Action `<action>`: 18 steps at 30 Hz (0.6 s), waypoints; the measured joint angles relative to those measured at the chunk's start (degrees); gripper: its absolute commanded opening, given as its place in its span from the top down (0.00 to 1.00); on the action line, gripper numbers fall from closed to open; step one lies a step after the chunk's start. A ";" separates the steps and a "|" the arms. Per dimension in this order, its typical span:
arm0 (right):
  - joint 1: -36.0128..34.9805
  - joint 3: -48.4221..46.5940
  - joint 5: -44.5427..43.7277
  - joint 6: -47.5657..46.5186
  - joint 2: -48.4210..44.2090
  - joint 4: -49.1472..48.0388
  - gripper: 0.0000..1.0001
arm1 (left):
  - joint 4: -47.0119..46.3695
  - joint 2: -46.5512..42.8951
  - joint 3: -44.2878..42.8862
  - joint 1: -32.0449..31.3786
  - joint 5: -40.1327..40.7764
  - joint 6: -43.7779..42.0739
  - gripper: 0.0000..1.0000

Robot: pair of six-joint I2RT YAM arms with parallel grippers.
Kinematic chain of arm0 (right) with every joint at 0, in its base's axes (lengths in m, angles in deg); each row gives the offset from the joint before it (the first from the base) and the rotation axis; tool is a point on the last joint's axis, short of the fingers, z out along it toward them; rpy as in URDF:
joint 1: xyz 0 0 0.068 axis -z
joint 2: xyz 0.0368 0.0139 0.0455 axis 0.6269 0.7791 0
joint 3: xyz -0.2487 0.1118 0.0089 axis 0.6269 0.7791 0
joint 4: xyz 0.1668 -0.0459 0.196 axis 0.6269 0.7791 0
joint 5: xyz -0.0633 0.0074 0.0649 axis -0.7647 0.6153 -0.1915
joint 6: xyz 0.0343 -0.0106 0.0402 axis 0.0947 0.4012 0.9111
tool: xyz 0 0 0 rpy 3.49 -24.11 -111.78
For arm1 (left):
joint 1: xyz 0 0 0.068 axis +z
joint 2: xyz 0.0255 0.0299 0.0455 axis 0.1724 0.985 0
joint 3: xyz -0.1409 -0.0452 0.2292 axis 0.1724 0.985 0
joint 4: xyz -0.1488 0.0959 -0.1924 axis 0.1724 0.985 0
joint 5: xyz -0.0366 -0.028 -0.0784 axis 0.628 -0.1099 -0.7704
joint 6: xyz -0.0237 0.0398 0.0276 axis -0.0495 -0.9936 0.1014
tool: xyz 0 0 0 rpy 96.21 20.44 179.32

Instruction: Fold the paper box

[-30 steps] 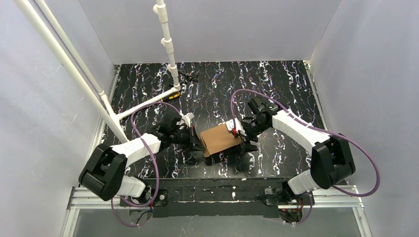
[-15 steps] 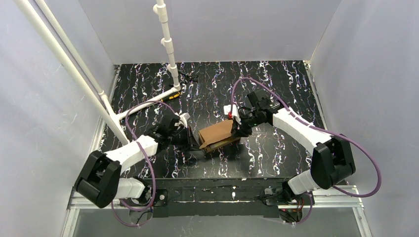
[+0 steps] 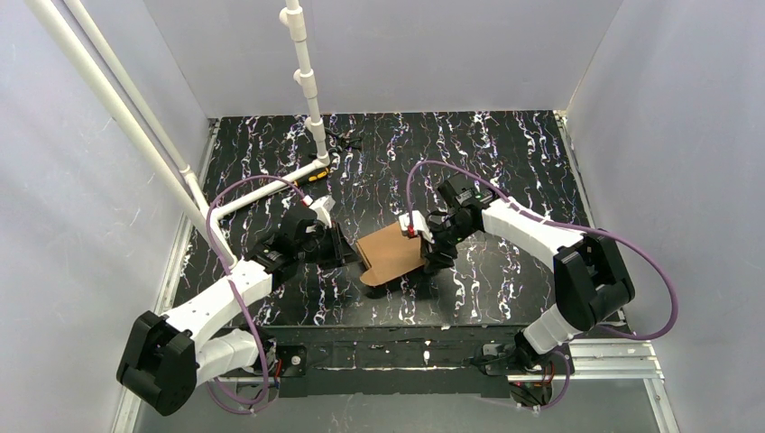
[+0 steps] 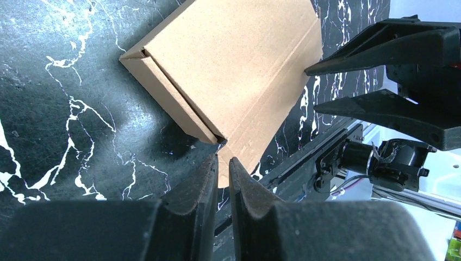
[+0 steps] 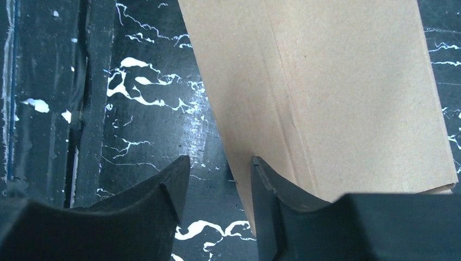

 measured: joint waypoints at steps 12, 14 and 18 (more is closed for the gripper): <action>-0.13 0.22 -3.67 1.11 2.10 -1.68 0.41 | -6.12 8.37 -4.37 -0.66 -5.22 0.55 0.97; -0.17 0.22 -4.09 1.62 2.60 -1.88 0.40 | -7.87 13.70 -5.97 -1.55 -6.38 0.46 0.98; -0.17 0.22 -4.28 2.34 2.69 -1.90 0.40 | -8.02 20.15 -6.10 -2.95 -7.15 0.24 0.98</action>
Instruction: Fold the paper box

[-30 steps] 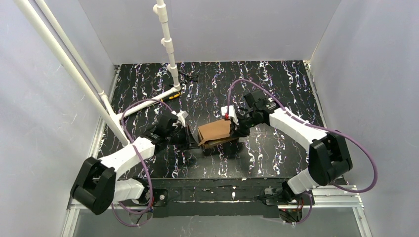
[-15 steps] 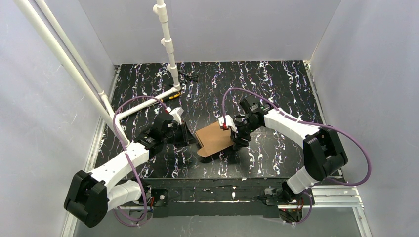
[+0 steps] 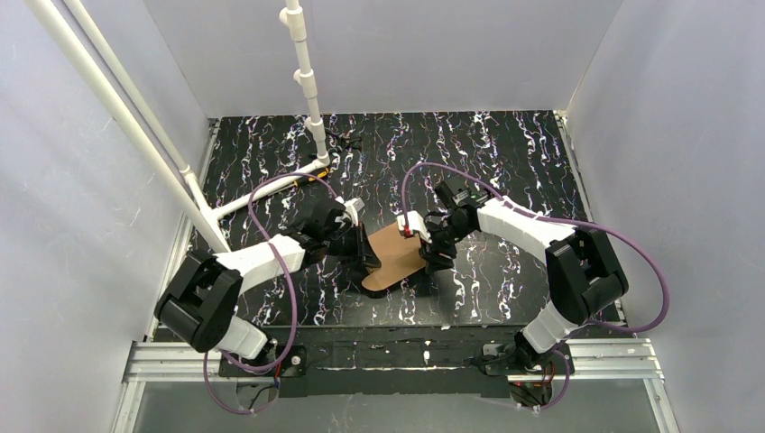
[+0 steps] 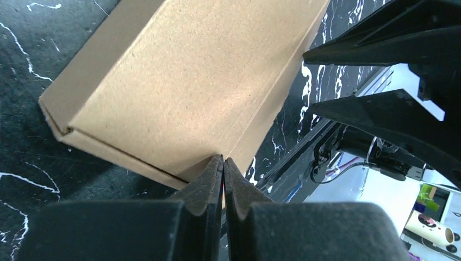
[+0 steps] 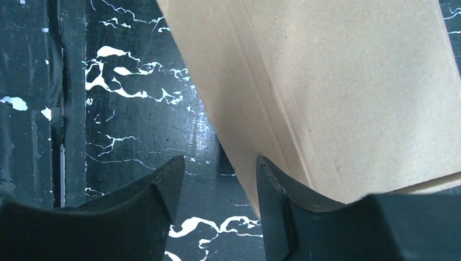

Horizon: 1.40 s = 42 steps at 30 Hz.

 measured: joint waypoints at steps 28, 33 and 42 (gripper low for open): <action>2.51 1.57 1.03 18.10 1.55 -16.09 0.52 | 2.47 0.35 -0.83 -0.39 1.84 -1.53 0.91; 2.34 0.90 1.18 15.32 -0.20 -12.94 0.40 | 5.64 -5.35 -0.83 -0.37 4.15 -2.27 0.84; 4.20 0.46 3.41 10.12 -5.16 -9.18 0.31 | 5.60 -22.01 4.63 0.09 10.45 -2.60 0.27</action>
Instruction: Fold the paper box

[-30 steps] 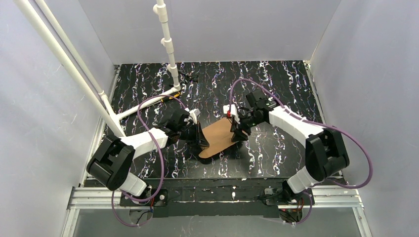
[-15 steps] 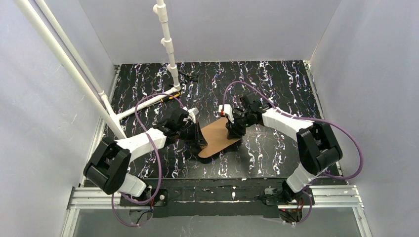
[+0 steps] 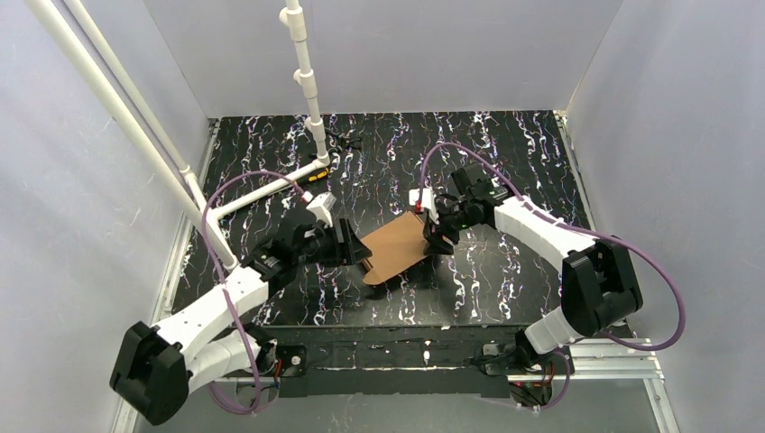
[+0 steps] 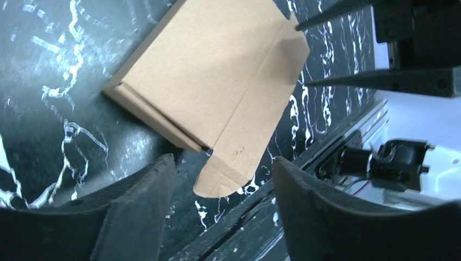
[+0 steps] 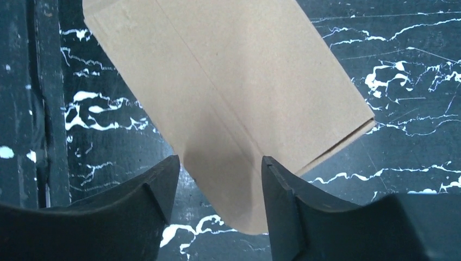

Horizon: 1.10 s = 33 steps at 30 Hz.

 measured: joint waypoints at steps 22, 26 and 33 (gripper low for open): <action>-12.35 10.32 -10.14 -19.15 -4.46 -6.40 0.32 | -5.75 11.17 5.01 2.73 -0.13 18.49 0.25; -12.33 11.28 -11.91 -19.17 -4.37 -8.81 0.36 | -6.29 11.39 5.01 2.78 -0.07 21.66 0.26; -12.39 11.65 -13.05 -18.86 -2.91 -11.56 0.40 | -9.64 11.82 5.40 2.78 -0.04 26.14 0.24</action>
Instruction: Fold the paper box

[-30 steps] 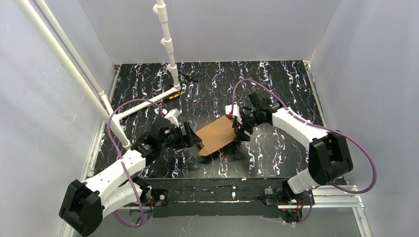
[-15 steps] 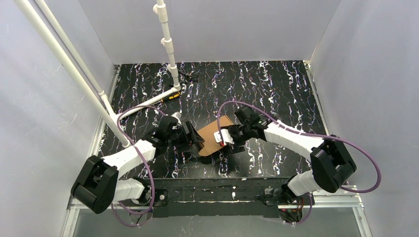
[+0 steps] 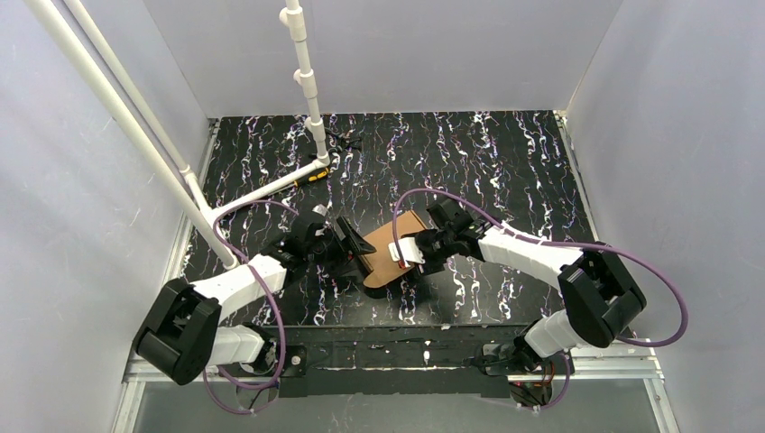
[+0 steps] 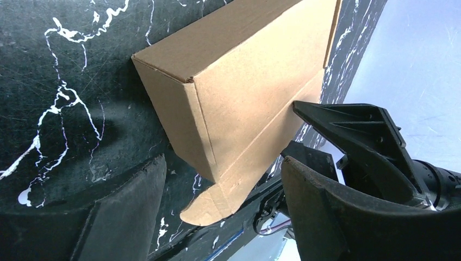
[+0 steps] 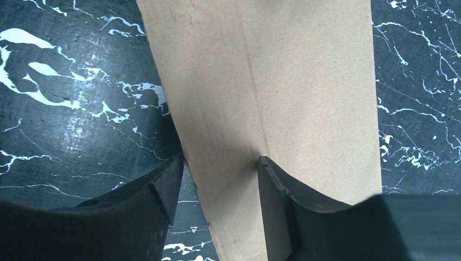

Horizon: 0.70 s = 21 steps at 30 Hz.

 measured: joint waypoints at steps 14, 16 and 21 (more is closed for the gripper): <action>-0.15 -0.02 -1.38 0.42 0.70 -2.25 0.45 | -6.58 5.62 3.41 0.24 -0.42 2.54 0.23; -0.15 -0.02 -1.33 1.09 0.70 -2.34 0.43 | -7.56 5.35 4.11 0.24 -0.24 3.02 0.24; -0.15 -0.07 -1.33 3.19 0.70 -2.58 0.42 | -9.07 5.18 5.05 0.24 0.44 4.24 0.28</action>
